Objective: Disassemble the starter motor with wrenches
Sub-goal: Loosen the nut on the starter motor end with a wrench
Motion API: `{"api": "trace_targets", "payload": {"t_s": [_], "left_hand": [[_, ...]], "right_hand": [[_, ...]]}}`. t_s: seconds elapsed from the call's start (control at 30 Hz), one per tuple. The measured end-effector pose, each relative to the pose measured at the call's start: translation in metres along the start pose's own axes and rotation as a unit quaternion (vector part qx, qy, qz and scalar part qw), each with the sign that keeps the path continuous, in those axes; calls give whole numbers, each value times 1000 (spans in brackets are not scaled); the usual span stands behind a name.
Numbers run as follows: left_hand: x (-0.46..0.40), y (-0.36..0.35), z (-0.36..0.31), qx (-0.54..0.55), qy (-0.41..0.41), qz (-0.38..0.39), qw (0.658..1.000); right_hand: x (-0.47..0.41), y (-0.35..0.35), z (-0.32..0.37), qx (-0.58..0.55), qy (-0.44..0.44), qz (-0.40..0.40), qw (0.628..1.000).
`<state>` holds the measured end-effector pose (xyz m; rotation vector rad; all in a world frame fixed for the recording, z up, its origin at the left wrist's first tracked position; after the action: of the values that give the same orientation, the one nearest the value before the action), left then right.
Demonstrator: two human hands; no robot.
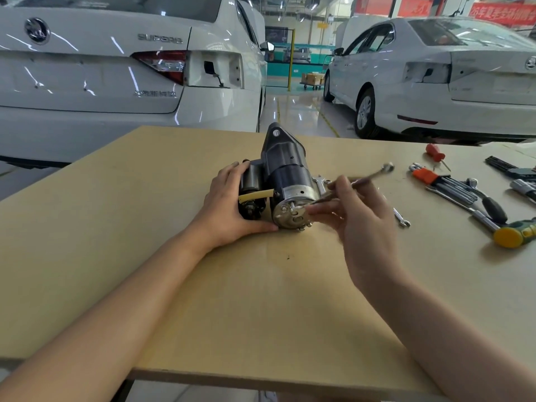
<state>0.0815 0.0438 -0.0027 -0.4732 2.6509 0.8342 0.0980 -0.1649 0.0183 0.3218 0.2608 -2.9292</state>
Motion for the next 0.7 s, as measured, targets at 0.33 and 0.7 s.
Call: {"api": "trace_targets", "payload": {"t_s": [0.33,0.7], "left_hand": [[-7,2,3,47,39,-2,998],[2,1,-3,41,-25,8,999]], "right_hand": [[63,-129,23,667,466,216,539],[5,-2,-8,25,-20,37,999]]}}
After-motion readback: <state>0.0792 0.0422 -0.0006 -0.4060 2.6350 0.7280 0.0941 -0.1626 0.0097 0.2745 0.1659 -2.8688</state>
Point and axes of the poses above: each hand's wrist, its own x-axis away from the middle knuckle, its own y-axis out of the back of the hand, z = x × y, the point moved 10 cm from there along -x, towards the middle knuckle, and after that the axes turned 15 degrees about x, right-handed, at the moved point
